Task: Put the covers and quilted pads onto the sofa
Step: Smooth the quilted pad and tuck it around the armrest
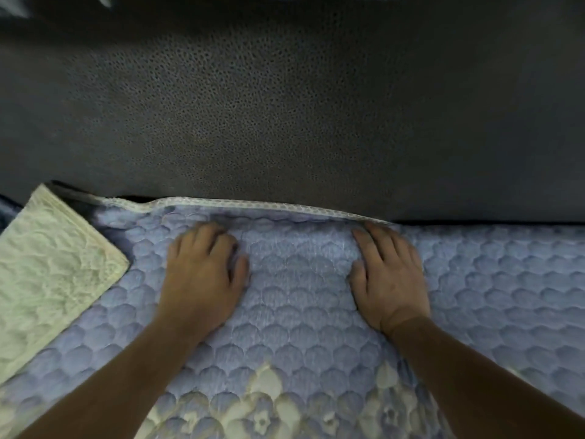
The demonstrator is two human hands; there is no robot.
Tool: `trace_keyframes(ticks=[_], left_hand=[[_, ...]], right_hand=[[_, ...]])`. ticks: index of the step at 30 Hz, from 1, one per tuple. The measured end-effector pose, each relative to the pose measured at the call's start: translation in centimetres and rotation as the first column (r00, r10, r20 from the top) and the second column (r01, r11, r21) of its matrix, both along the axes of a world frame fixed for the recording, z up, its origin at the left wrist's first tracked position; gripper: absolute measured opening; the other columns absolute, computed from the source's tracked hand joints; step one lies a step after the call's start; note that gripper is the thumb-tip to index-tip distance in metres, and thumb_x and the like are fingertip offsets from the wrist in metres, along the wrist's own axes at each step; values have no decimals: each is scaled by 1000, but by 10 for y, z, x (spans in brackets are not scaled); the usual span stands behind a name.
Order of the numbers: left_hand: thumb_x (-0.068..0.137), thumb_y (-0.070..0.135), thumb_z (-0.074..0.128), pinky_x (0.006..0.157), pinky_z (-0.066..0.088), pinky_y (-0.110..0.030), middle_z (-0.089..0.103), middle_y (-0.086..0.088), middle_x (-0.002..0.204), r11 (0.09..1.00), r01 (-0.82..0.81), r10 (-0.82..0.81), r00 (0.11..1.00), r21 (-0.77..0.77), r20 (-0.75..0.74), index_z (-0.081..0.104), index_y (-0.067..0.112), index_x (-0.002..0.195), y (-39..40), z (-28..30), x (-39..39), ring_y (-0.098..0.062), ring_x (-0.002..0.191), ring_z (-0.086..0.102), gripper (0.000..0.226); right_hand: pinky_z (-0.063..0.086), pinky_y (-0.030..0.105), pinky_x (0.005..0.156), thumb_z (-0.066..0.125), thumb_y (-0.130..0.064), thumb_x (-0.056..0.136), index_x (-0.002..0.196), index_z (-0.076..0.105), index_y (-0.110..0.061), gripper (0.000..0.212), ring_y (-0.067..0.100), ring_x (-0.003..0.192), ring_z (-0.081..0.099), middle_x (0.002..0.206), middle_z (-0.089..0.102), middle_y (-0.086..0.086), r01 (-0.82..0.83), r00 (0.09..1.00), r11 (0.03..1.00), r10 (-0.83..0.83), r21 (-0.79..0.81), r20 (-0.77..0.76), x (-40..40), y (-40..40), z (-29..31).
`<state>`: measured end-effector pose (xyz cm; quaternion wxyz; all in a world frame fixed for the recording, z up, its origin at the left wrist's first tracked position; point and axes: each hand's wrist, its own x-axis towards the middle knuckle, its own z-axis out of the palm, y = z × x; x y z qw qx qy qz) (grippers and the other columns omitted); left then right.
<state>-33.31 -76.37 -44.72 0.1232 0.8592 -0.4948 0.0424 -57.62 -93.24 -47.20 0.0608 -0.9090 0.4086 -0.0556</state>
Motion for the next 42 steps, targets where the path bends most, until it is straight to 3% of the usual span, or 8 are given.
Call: trace_keyframes(ticks=[4, 12, 17, 21, 24, 29, 36, 42], left_hand=[[95, 52, 34, 118, 29, -49, 51, -7, 147, 973, 61, -44, 996, 222, -80, 47, 19, 147, -9, -5, 23, -29, 137, 43, 63], [100, 64, 18, 97, 44, -40, 66, -8, 125, 841, -60, 187, 965, 538, -185, 69, 27, 118, -70, 10, 35, -30, 119, 57, 65], [96, 24, 43, 87, 48, -43, 70, -12, 100, 906, 14, -92, 982, 423, 166, 73, 16, 100, -60, -4, 5, -34, 96, 61, 31], [95, 24, 49, 80, 56, -39, 72, -3, 108, 922, 287, -276, 958, 259, -79, 65, 24, 121, -58, -4, 5, -28, 95, 67, 31], [101, 49, 27, 98, 47, -39, 65, -1, 129, 907, 245, -143, 944, 343, -297, 58, 33, 127, -76, 2, 8, -26, 116, 60, 43], [90, 64, 10, 98, 42, -43, 63, -1, 133, 796, 193, -19, 955, 574, -295, 62, 32, 126, -121, -16, 12, -27, 119, 58, 72], [89, 28, 54, 56, 40, -33, 67, -11, 69, 989, 43, -51, 998, 143, 46, 64, 13, 73, -77, -12, -16, -35, 60, 64, 25], [96, 54, 19, 88, 46, -41, 70, -10, 100, 917, -22, 42, 998, 398, -39, 68, 18, 103, -56, -9, 41, -33, 97, 64, 61]], right_hand=[[29, 46, 115, 33, -37, 97, 147, 44, -16, 56, 27, 138, 40, 149, 45, 6, -12, 1000, 1000, 12, 19, 2, 0, -1, 0], [37, 38, 94, 15, -51, 94, 125, 60, -30, 58, 24, 116, 51, 123, 61, 2, 82, 973, 990, -55, 111, -224, 38, -25, 26], [39, 42, 94, 11, -43, 95, 121, 64, -25, 62, 33, 112, 52, 115, 65, 9, 132, 912, 983, -71, 125, -403, 77, -26, 25], [49, 39, 82, 37, -15, 91, 91, 69, -12, 32, 32, 85, 64, 90, 67, 11, -53, 961, 998, 57, 22, -271, 72, -6, 22], [46, 35, 65, 52, -15, 90, 89, 67, -11, 16, 31, 74, 66, 83, 66, 9, -163, 958, 986, 166, 33, -233, 72, -14, 23], [39, 37, 77, 33, -32, 102, 121, 58, -20, 34, 33, 103, 63, 113, 66, 6, -228, 946, 970, 241, 84, -215, 91, -22, 25], [24, 33, 67, 23, -34, 92, 60, 56, -17, 49, 23, 54, 37, 62, 63, 5, 58, 996, 995, -63, -76, -63, 92, -7, 4], [45, 31, 59, 62, -11, 82, 92, 71, -15, 14, 28, 71, 64, 82, 69, 6, -171, 984, 981, 175, -87, 38, 90, 1, 10]])
